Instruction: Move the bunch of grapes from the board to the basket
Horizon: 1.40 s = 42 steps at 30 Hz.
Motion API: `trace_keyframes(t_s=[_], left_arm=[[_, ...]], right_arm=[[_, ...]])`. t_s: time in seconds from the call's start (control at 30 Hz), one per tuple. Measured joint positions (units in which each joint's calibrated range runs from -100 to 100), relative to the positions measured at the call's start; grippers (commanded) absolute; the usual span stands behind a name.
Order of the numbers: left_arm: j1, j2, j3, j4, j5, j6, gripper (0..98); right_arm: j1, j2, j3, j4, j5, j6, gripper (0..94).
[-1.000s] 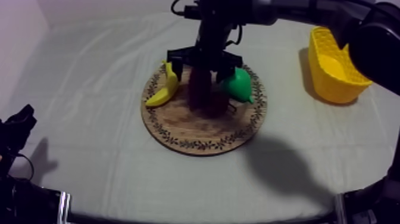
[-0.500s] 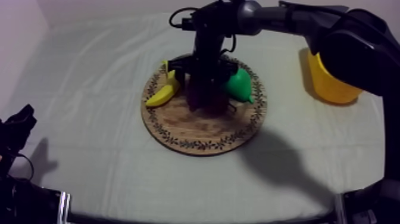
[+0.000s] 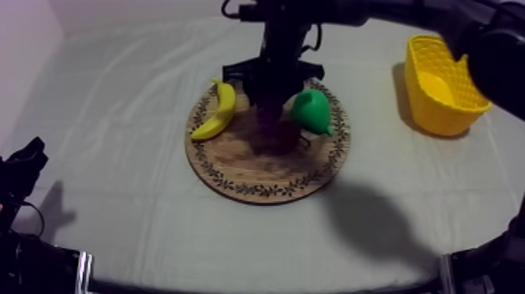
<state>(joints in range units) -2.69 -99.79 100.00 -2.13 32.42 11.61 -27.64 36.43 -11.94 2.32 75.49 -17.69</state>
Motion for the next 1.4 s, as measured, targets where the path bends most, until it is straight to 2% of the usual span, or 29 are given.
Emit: trace_keyframes(t_s=[0.27,0.47,0.73,0.9,1.1,1.27,1.4], left_arm=[[0.0,0.0,0.0,0.0,0.0,0.0,0.1],[0.0,0.0,0.0,0.0,0.0,0.0,0.1],[0.0,0.0,0.0,0.0,0.0,0.0,0.1],[0.0,0.0,0.0,0.0,0.0,0.0,0.1],[0.0,0.0,0.0,0.0,0.0,0.0,0.1],[0.0,0.0,0.0,0.0,0.0,0.0,0.1],[0.0,0.0,0.0,0.0,0.0,0.0,0.1]], right_arm=[[4.5,-15.7,5.0,-1.3,4.1,3.1,21.4],[10.5,-26.1,8.0,-1.0,4.9,5.0,21.5],[19.9,-31.6,12.6,0.1,1.8,6.6,22.2],[25.3,-31.3,15.3,0.8,-0.9,6.8,26.7],[29.5,-29.6,19.4,2.0,-5.2,5.8,37.1],[30.1,-27.9,23.1,3.5,-8.9,4.2,67.6],[30.2,-26.9,25.0,3.6,-9.8,4.1,79.3]])
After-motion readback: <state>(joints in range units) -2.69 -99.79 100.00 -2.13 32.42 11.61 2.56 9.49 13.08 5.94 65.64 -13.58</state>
